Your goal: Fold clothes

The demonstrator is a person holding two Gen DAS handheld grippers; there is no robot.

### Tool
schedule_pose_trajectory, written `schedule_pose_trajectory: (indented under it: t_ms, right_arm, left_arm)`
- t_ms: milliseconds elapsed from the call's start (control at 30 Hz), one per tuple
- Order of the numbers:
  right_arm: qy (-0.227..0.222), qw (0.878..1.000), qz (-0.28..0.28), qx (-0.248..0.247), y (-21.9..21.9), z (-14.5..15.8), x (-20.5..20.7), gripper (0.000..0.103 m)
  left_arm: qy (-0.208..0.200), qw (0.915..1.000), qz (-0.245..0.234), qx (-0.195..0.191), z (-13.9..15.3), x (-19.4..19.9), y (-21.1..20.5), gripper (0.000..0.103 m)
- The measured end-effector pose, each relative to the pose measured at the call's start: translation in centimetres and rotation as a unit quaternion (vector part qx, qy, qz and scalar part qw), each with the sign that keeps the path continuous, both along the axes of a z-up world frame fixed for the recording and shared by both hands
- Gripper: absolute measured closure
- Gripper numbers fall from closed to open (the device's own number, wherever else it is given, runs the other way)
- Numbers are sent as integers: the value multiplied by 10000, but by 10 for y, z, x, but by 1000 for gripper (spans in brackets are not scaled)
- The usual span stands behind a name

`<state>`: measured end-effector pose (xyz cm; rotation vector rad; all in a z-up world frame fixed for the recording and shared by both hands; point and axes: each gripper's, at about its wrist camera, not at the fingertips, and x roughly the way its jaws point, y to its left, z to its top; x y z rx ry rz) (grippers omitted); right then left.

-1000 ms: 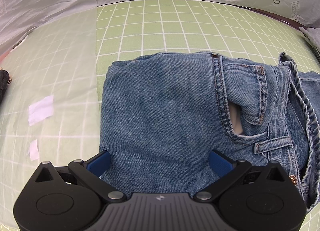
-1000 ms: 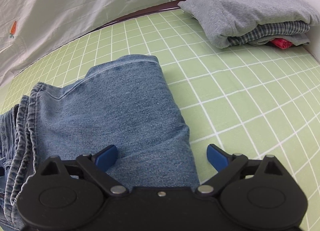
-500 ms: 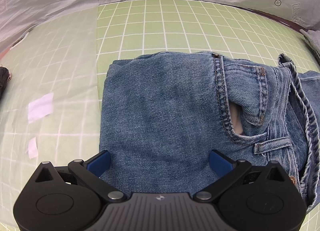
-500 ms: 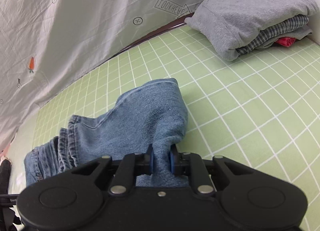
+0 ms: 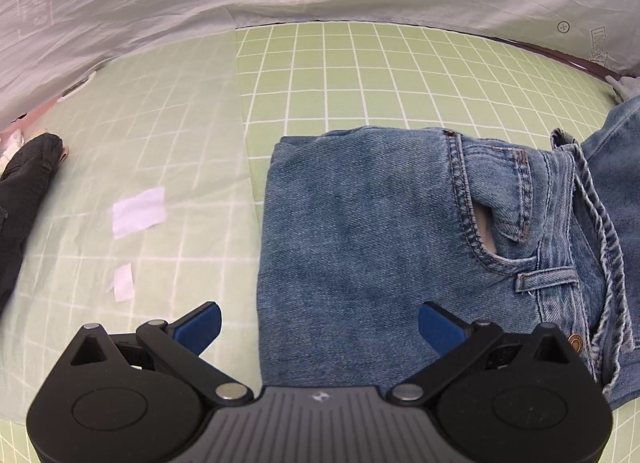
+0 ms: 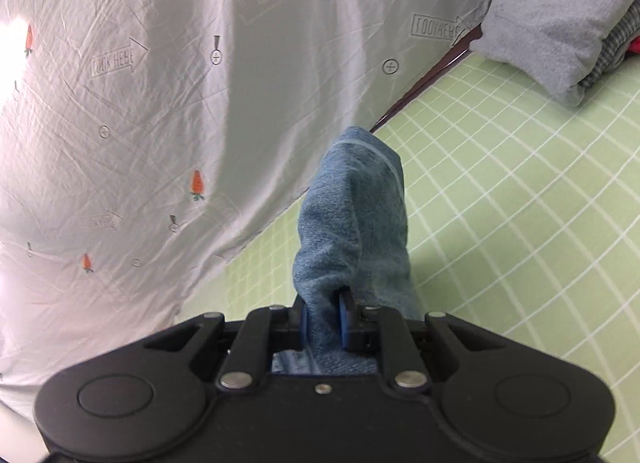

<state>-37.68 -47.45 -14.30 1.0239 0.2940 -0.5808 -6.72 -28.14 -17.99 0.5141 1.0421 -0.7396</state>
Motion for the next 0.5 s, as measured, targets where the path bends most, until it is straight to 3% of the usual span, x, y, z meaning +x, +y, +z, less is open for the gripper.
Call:
schedule_pose_trajectory:
  t_ms: [200, 433, 500]
  right_arm:
    - [-501, 9969, 442, 418, 33, 1, 49, 88]
    - [-1266, 9849, 622, 1007, 60, -11, 106, 88]
    - [-1402, 9791, 869, 1191, 67, -20, 127, 103]
  left_arm:
    - [-127, 9998, 111, -117, 16, 11, 31, 0]
    - [-162, 9996, 192, -122, 15, 42, 70, 0]
    - [-135, 9996, 226, -66, 11, 52, 78, 0]
